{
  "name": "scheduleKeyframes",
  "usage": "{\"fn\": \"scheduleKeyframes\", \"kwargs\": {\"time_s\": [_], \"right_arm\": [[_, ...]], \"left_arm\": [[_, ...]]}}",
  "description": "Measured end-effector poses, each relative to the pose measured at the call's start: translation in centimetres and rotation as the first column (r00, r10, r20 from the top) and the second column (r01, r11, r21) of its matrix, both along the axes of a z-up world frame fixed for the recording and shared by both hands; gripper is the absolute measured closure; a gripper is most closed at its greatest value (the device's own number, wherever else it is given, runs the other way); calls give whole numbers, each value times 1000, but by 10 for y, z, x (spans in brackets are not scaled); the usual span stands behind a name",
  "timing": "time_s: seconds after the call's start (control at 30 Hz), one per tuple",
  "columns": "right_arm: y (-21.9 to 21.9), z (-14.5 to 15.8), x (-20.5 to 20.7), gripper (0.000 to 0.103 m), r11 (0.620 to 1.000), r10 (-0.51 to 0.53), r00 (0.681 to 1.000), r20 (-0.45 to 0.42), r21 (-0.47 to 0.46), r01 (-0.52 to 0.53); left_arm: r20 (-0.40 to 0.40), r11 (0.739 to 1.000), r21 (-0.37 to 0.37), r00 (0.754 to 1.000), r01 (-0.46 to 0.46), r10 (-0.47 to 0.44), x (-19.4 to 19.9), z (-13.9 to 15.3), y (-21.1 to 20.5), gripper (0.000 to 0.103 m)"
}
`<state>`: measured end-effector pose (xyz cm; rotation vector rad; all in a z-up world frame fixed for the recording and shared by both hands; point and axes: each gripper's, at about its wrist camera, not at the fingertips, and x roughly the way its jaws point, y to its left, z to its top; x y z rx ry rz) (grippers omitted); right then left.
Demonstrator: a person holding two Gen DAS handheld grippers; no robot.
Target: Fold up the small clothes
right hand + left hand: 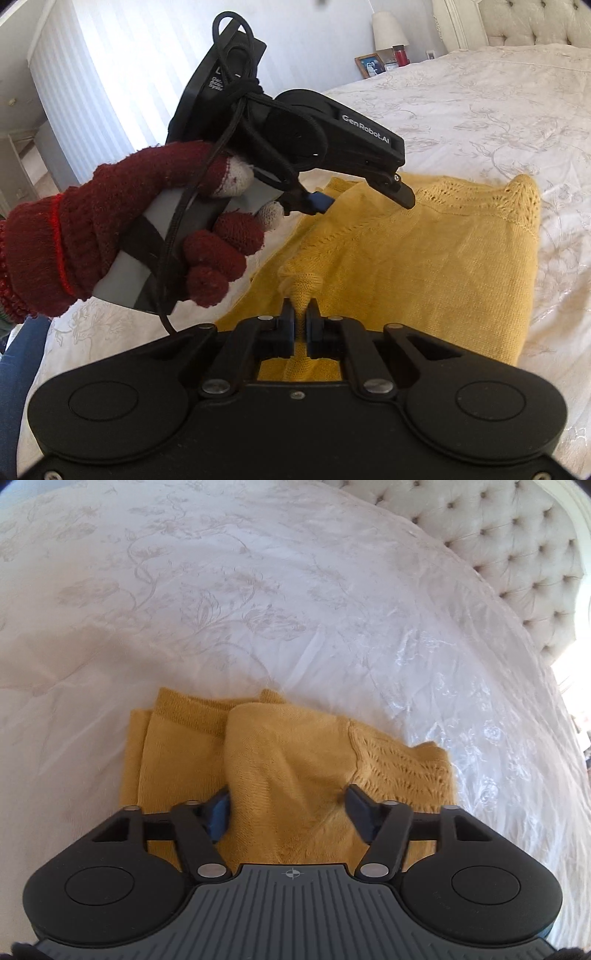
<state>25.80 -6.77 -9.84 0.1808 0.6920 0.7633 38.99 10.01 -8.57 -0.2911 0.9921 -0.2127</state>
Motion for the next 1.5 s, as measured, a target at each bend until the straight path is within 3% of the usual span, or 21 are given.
{"fn": "scheduleKeyframes", "kwargs": {"time_s": [0.07,0.13,0.2,0.33,0.53,0.67,0.8,0.93,1.07,1.17,1.2,1.27,1.37,1.5], "right_arm": [[-2,1,0,90,1000,-4,1000,3,8,4],[-3,2,-3,90,1000,-5,1000,5,12,5],[-3,3,-6,90,1000,-1,1000,10,12,0],[-8,6,-13,90,999,-6,999,35,38,4],[-6,13,-31,90,990,5,994,108,142,-20],[14,2,-35,90,995,47,995,88,85,-54],[30,-7,-39,83,996,90,994,63,-22,-89],[32,-5,-40,71,988,156,987,28,-1,-156],[31,-4,-47,71,975,219,975,27,41,-220],[23,3,-42,70,966,237,971,39,98,-240],[17,5,-41,68,965,232,972,44,119,-236],[1,9,-35,53,959,203,978,39,192,-207],[-32,10,-18,50,951,108,994,19,289,-109],[-78,0,2,50,932,-111,991,-72,338,129]], "left_arm": [[4,1000,0,1000,0,0,1,-1,-3,58],[14,1000,20,1000,5,-6,1,-2,-6,82],[36,999,42,999,16,-18,-2,0,-9,87],[88,994,100,995,47,-55,-12,18,-13,88],[153,990,129,986,50,-70,-21,51,2,88],[109,984,175,993,28,-48,-20,31,17,88],[52,994,108,999,4,-10,-12,1,36,84],[60,999,49,998,-2,-1,-8,-4,50,78],[82,994,112,996,21,-30,-11,0,53,74],[113,987,161,994,-22,4,-17,5,57,72],[123,985,170,992,-41,20,-20,6,62,72],[137,980,179,989,-83,59,-27,10,70,72],[188,973,199,979,-115,77,-41,22,74,72],[236,974,213,971,-80,29,-64,34,63,71]]}}
